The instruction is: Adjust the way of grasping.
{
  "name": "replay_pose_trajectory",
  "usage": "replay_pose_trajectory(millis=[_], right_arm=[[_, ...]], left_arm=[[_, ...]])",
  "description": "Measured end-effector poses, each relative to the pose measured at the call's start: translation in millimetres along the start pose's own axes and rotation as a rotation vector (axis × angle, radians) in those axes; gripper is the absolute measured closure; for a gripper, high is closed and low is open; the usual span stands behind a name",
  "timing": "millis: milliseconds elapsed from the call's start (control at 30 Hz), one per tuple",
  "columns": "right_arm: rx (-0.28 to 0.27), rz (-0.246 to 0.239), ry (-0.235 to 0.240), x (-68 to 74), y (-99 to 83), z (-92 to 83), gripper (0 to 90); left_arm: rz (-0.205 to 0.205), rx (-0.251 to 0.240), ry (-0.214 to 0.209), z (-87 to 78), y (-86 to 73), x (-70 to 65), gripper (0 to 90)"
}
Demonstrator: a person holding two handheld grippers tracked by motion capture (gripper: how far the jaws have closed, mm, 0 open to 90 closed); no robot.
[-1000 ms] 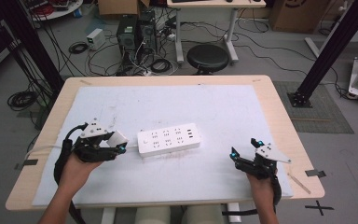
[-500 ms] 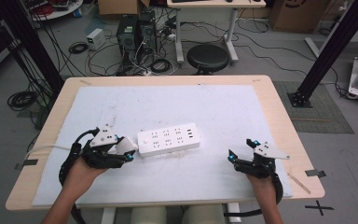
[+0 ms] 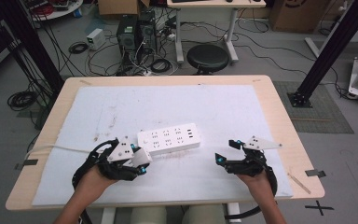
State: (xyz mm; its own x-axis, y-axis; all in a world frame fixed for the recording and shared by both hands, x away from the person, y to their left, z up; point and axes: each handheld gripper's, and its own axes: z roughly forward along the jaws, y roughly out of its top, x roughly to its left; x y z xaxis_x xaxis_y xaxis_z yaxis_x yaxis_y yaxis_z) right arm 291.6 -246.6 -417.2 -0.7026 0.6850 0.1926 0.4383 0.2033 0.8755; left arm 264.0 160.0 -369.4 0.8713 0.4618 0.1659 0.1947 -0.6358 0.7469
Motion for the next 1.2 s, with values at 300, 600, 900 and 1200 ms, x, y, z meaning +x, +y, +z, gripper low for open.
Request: replay_pose_trajectory(millis=[300,600,900,1200], right_arm=[[0.054,0.000,0.093,12.5,11.0,6.1,16.8],[0.103,0.035,0.206,28.9,17.0,18.0,16.8],[0.172,0.105,0.323,43.4,19.5,36.4,16.8],[0.234,0.138,0.390,53.2,23.3,50.1,16.9]], left_arm=[[0.046,-0.009,-0.030,5.0,0.9,-8.2,42.4],[0.110,-0.003,-0.059,20.3,5.7,-19.9,42.4],[0.162,-0.001,-0.078,33.4,9.0,-29.7,42.4],[0.223,0.000,-0.081,41.7,11.6,-39.2,42.4]])
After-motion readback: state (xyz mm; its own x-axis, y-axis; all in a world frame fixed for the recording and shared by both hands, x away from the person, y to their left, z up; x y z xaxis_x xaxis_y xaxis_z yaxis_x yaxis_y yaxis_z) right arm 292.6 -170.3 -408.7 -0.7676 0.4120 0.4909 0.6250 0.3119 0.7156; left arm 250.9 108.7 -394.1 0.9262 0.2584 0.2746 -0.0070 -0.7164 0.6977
